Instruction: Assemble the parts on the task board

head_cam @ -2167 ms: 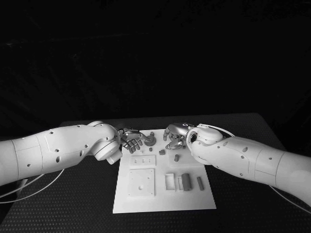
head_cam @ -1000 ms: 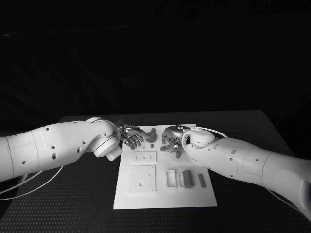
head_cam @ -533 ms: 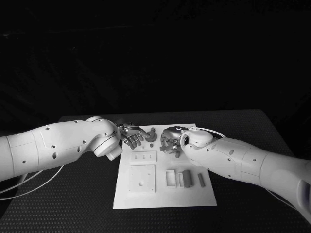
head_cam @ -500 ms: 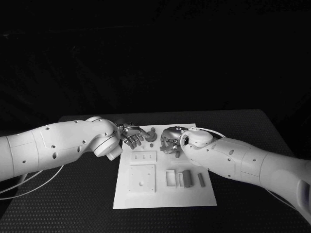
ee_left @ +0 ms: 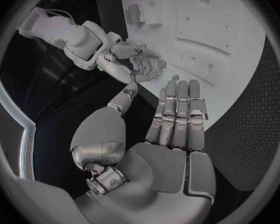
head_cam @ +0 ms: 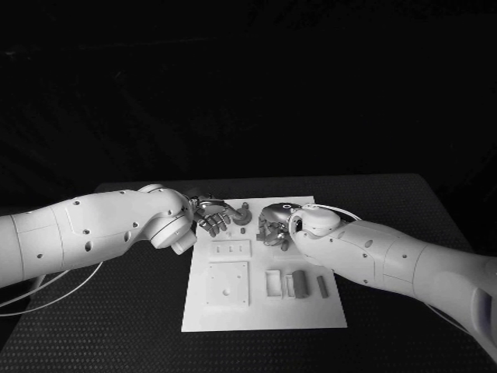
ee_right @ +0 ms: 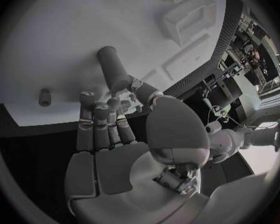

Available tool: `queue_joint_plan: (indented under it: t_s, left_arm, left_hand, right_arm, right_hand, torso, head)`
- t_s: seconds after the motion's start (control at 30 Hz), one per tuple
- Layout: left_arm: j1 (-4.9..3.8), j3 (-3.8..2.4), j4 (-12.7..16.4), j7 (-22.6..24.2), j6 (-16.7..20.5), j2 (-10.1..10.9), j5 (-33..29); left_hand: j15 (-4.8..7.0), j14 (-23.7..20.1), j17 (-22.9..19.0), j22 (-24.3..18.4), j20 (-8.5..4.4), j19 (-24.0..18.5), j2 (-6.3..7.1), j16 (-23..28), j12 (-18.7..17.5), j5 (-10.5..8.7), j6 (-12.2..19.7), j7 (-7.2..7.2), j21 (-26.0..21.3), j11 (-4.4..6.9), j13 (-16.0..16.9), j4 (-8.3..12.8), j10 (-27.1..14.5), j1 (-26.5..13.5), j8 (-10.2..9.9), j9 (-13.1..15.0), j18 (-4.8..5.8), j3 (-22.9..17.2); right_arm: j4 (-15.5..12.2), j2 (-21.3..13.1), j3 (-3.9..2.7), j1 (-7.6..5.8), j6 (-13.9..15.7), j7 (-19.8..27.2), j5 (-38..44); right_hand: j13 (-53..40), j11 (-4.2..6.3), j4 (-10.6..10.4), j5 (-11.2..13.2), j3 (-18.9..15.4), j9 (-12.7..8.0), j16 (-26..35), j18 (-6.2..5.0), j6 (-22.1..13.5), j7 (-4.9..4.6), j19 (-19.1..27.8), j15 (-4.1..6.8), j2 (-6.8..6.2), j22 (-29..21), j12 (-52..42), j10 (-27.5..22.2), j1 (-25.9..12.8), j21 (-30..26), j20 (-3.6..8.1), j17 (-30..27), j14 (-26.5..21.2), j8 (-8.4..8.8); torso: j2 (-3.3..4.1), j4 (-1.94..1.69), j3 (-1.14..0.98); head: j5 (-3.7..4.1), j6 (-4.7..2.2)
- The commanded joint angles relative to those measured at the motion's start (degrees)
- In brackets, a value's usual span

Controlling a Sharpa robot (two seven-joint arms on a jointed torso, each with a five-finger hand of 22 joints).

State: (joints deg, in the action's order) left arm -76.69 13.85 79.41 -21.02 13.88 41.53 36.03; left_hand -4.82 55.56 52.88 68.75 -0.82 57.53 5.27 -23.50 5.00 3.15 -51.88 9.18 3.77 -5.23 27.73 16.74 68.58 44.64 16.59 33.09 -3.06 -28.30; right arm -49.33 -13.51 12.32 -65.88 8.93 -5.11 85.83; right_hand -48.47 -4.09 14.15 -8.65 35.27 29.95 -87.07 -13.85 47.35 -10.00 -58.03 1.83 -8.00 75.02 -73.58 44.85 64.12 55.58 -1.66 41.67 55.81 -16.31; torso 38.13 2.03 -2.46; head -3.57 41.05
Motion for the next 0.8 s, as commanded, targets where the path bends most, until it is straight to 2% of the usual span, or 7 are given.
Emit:
queue_joint_plan:
  t_s: [0.03, 0.17, 0.27, 0.37, 0.43, 0.7, 0.8]
  left_arm:
    - [-0.13, -0.06, 0.21, 1.21, -1.15, -0.1, -0.57]
    - [-0.17, -0.06, 0.41, 1.31, -2.67, -0.11, -0.95]
    - [-0.19, -0.06, 0.5, 1.37, -4.03, -0.2, -3.13]
    - [-0.19, -0.06, 0.56, 1.51, -4.67, -0.31, -5.18]
    - [-0.19, -0.06, 0.57, 1.63, -5.16, -0.37, -6.01]
    - [-0.19, -0.06, 0.76, 2.4, -6.41, -0.36, -9.57]
    - [-0.19, -0.06, 0.84, 2.16, -6.28, -0.37, -11.18]
  left_hand:
    - [-0.05, -0.32, -0.1, -0.08, 0.06, -0.26, 0.02, -0.02, 0.15, -0.34, 0.37, -0.04, -0.01, -0.18, 0.06, -0.13, -0.4, 0.72, 0.02, 0.07, -0.89, 0.39]
    - [-0.2, -0.68, -0.31, -0.4, 0.15, -0.48, 2.66, 0.13, -0.1, -0.35, 1.28, 0.33, -0.08, -0.45, -0.08, -0.32, -1.09, 0.13, -0.49, -0.08, -0.82, 1.15]
    - [-1.42, -3.49, -0.89, -1.62, 1.21, -3.16, 7.52, 0.95, -0.25, 1.64, 5.03, 2.08, -0.11, -2.01, -0.51, -4.14, -4.95, 0.31, -2.14, -0.32, -0.5, -3.45]
    - [-2.32, -5.43, -0.94, -2.0, 2.23, -5.34, 6.3, 1.07, 0.96, 21.19, 6.8, 2.76, 0.03, -2.68, -0.27, -4.93, -7.25, -0.77, -2.29, 0.3, -0.37, -4.28]
    - [-2.28, -5.84, -1.06, -1.79, 2.28, -5.55, 2.97, 0.58, 2.69, 29.24, 7.21, 2.75, 0.13, -2.65, 0.03, -1.77, -8.37, -1.5, -1.97, 0.85, -0.49, -2.42]
    - [-2.27, -5.99, -2.02, -2.8, 2.22, -6.59, -0.45, -0.49, 6.61, 29.39, 6.94, 2.58, 0.01, -2.54, -0.16, -0.56, -9.91, -2.31, -1.51, 1.24, 0.18, -15.7]
    - [-2.19, -6.05, -2.27, -2.86, 2.19, -6.49, 0.03, -0.89, 7.7, 26.27, 6.94, 2.59, 0.11, -2.56, -0.38, -0.85, -10.39, -4.16, -1.38, 1.38, 0.34, -17.12]
  right_arm:
    - [0.52, 0.24, 0.06, 0.11, -0.77, 0.39, 0.67]
    - [1.06, 0.59, 0.1, 0.24, -0.64, 0.54, 0.55]
    - [1.22, 0.86, 0.12, 0.38, -0.4, 0.71, 0.35]
    - [1.18, 0.99, 0.13, 0.42, -0.36, 0.83, 0.34]
    - [1.16, 1.03, 0.14, 0.42, -0.17, 0.83, 0.34]
    - [1.38, 1.24, 0.14, 0.42, 0.46, 0.89, 0.25]
    - [1.3, 1.29, 0.14, 0.42, 0.91, 0.85, 0.24]
  right_hand:
    - [-0.06, 0.04, 0.29, 0.19, 0.01, 0.05, -0.29, -1.15, -0.14, -0.27, 0.02, 0.19, 0.86, 1.07, -0.25, -0.41, -0.11, 0.28, 0.24, 0.08, -0.1, -0.05]
    - [-0.06, 0.04, 0.26, 0.2, 0.02, 0.06, -0.3, -1.15, -0.13, -0.27, 0.03, 0.19, 1.08, 1.07, -0.26, -0.42, -0.19, 0.3, 0.23, 0.08, -0.11, -0.06]
    - [-0.06, 0.04, 0.19, 0.21, -0.01, 0.08, -0.31, -1.15, -0.07, -0.27, 0.04, 0.18, 1.28, 1.07, -0.28, -0.41, -0.36, 0.32, 0.21, 0.09, -0.11, -0.1]
    - [-0.06, 0.08, 0.17, 0.2, 0.01, 0.14, -0.34, -1.15, 0.16, -0.2, 0.03, 0.21, 1.6, 1.07, -0.33, -0.39, -0.45, 0.37, 0.2, 0.1, -0.09, -0.23]
    - [-0.06, 0.16, 0.22, 0.19, 0.07, 0.23, -0.37, -1.15, 0.49, -0.1, 0.03, 0.28, 1.92, 1.08, -0.37, -0.36, -0.46, 0.42, 0.22, 0.11, -0.07, -0.41]
    - [0.05, 0.98, 0.86, 0.18, 0.55, 0.87, -0.41, -1.15, 2.79, 0.82, 0.03, 1.01, 4.26, 1.06, -0.46, -0.06, -0.59, 0.68, 0.29, 0.11, 0.1, -1.67]
    - [0.14, 1.37, 1.26, 0.18, 0.65, 1.26, -0.41, -1.15, 3.96, 1.27, -0.05, 1.36, 5.02, 1.06, -0.48, 0.2, -0.79, 0.84, 0.36, 0.1, 0.25, -2.3]
  torso:
    - [0.0, 0.04, 0.0]
    - [0.02, 0.03, 0.01]
    - [0.0, 0.06, 0.0]
    - [0.0, 0.08, 0.01]
    - [-0.03, 0.09, 0.02]
    - [-0.04, 0.14, 0.03]
    - [-0.02, 0.11, 0.04]
  head:
    - [-0.1, 0.13]
    - [-0.09, 0.19]
    - [-0.17, 0.26]
    - [-0.2, 0.34]
    - [-0.22, 0.4]
    - [-0.08, 0.35]
    - [-0.01, 0.33]
